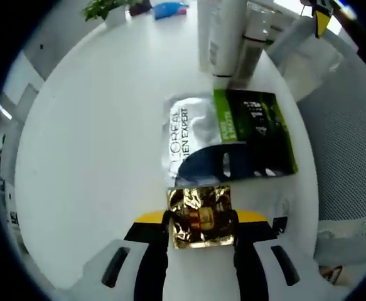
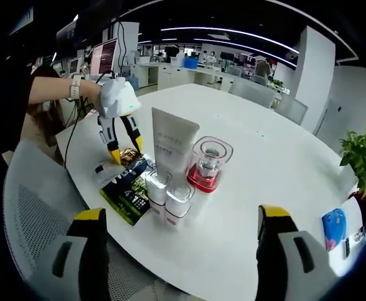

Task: Arrange the skincare products in the storage area until every visible bottle or jar stands upright without overlapping.

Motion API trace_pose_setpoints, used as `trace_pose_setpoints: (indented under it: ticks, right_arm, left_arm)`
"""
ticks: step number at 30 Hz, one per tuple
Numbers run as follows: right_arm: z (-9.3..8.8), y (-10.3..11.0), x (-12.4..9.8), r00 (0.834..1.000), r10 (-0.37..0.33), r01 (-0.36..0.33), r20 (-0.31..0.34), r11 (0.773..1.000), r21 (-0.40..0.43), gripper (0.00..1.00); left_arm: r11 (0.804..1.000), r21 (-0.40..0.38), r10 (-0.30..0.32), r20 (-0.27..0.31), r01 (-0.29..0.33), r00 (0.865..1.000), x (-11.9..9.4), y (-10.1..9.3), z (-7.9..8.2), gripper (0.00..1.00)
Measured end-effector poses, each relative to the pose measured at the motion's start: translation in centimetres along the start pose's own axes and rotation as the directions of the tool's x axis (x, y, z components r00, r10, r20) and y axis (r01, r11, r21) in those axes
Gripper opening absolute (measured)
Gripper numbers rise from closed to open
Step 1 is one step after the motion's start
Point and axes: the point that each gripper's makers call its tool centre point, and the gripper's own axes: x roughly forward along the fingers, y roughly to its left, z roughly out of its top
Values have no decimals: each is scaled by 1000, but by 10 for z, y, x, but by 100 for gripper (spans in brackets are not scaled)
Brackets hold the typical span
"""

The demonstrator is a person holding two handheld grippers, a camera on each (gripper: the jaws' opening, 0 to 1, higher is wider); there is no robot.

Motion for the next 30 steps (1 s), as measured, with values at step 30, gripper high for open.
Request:
trace_pose_setpoints:
  ticks: [30]
  right_arm:
    - [9, 0, -8, 999, -7, 7, 39, 1000, -3, 100]
  left_arm:
    - [998, -15, 56, 56, -56, 997, -30, -22, 3, 47]
